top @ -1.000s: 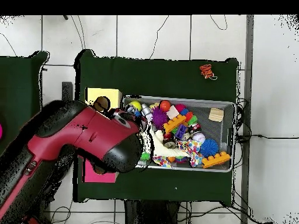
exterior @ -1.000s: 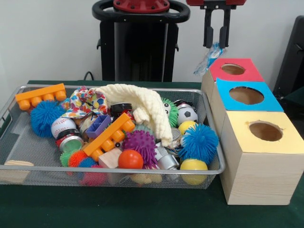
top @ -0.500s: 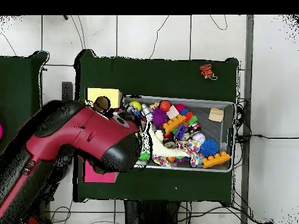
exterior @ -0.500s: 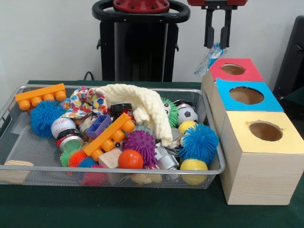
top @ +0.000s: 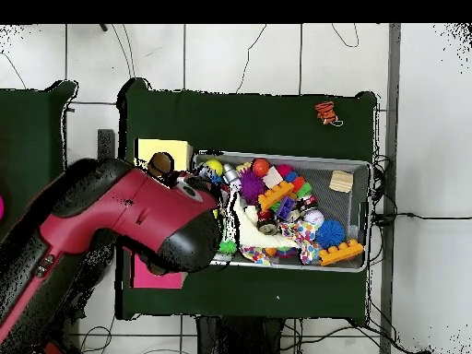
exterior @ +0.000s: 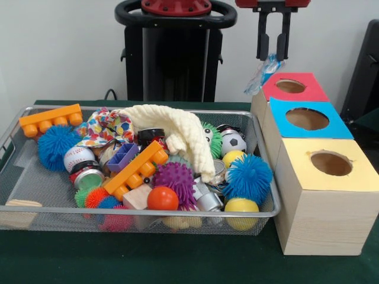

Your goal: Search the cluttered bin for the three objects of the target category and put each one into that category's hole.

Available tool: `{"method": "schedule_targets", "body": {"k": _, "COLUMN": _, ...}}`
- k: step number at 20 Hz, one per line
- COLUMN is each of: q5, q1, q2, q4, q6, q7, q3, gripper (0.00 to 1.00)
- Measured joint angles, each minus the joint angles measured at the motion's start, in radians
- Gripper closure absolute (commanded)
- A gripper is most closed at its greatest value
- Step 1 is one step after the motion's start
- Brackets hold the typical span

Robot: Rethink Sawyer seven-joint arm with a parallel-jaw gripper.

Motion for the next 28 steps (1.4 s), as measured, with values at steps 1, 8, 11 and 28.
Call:
{"method": "schedule_targets", "body": {"k": 1, "q5": 0.000, "q1": 0.000, "q2": 0.001, "q4": 0.000, "q6": 0.000, "q7": 0.000, "q3": -0.002, "gripper": 1.00}}
{"method": "schedule_targets", "body": {"k": 8, "q5": 0.003, "q1": 0.001, "q2": 0.006, "q4": 0.000, "q6": -0.012, "q7": 0.000, "q3": -0.019, "gripper": 1.00}}
{"method": "schedule_targets", "body": {"k": 11, "q5": 0.005, "q1": 0.001, "q2": 0.011, "q4": 0.000, "q6": -0.038, "q7": 0.000, "q3": -0.035, "gripper": 1.00}}
{"method": "schedule_targets", "body": {"k": 28, "q5": 0.013, "q1": 0.002, "q2": 0.028, "q4": 0.000, "q6": -0.083, "q7": 0.000, "q3": -0.083, "gripper": 1.00}}
